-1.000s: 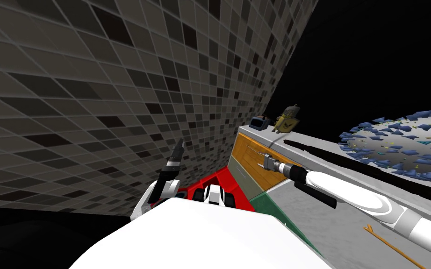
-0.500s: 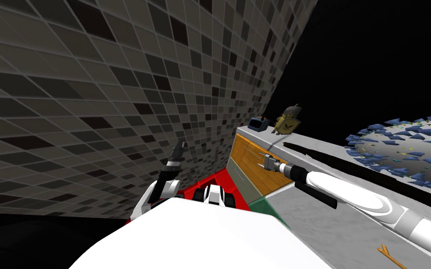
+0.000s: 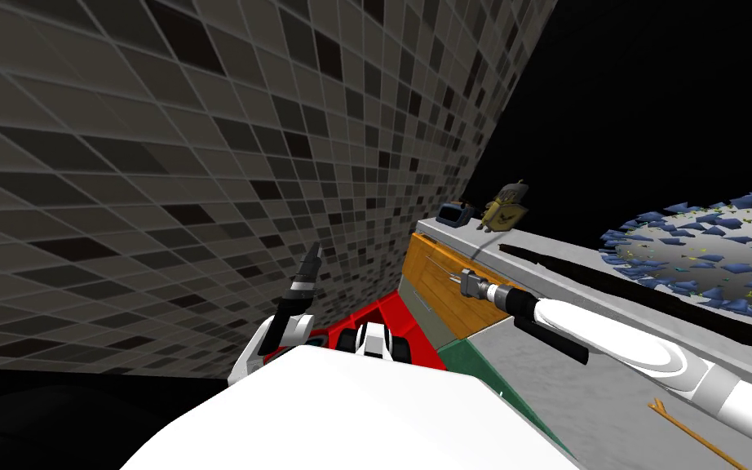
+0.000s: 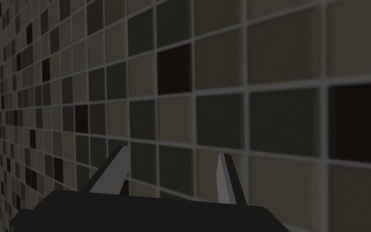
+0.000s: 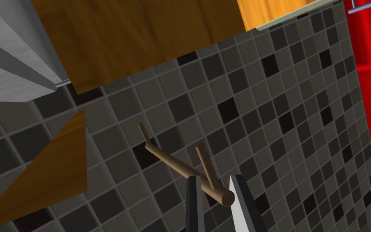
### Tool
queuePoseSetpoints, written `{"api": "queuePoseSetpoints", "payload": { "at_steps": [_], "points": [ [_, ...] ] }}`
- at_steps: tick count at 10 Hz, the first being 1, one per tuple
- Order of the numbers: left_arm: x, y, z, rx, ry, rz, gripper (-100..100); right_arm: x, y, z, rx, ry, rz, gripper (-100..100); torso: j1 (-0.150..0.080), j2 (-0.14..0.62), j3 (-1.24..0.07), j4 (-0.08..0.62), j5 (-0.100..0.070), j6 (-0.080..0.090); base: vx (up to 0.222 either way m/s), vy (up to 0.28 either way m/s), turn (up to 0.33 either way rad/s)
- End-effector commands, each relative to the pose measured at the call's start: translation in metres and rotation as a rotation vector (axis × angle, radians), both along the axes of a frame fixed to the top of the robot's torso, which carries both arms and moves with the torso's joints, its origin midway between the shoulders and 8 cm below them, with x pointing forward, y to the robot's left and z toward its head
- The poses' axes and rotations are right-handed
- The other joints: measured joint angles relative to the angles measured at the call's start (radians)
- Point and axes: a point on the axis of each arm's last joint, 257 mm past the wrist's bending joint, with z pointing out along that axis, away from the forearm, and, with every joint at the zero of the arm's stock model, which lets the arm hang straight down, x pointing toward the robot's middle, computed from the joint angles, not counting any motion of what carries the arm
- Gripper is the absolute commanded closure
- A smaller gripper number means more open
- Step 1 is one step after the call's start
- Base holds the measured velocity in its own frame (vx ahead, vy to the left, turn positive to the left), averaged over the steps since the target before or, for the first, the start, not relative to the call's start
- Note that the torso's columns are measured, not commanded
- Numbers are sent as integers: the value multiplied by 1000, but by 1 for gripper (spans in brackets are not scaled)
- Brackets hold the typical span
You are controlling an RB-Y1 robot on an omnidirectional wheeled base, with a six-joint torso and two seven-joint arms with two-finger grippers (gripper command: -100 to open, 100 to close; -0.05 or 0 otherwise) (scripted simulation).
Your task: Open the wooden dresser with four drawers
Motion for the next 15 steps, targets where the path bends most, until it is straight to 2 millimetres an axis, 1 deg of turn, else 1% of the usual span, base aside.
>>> {"api": "queuePoseSetpoints", "payload": {
  "at_steps": [1,2,5,7,8,11,12,14,15],
  "points": [
    [0,0,0,0,0,0,0,-1,2,0,2,1,4,100,-3,1,1,1,0,1,-55,82,6],
    [0,0,0,0,0,0,0,-3,6,0,4,3,11,100,-8,-1,-1,2,0,2,-53,97,-24],
    [0,0,0,0,0,0,0,-3,11,3,2,-5,21,100,0,0,0,1,0,0,-81,162,-44],
    [0,0,0,0,0,0,0,-4,11,2,3,-2,21,100,-2,2,1,2,1,1,-78,118,-12],
    [0,0,0,0,0,0,0,0,16,15,6,5,36,-100,-7,-1,-1,3,1,2,-12,22,-101],
    [0,0,0,0,0,0,0,6,20,32,6,5,50,-100,-6,-4,-2,-1,-2,0,0,7,-56],
    [0,0,0,0,0,0,0,9,24,43,6,6,60,-100,-5,-4,-2,-1,-2,0,0,5,-71],
    [0,0,0,0,0,0,0,12,28,54,5,6,70,-100,-4,-3,-2,-1,-1,0,1,7,-59],
    [0,0,0,0,0,0,0,10,27,51,4,5,68,-100,-4,-3,-2,-1,-2,0,0,0,0]
  ]
}}
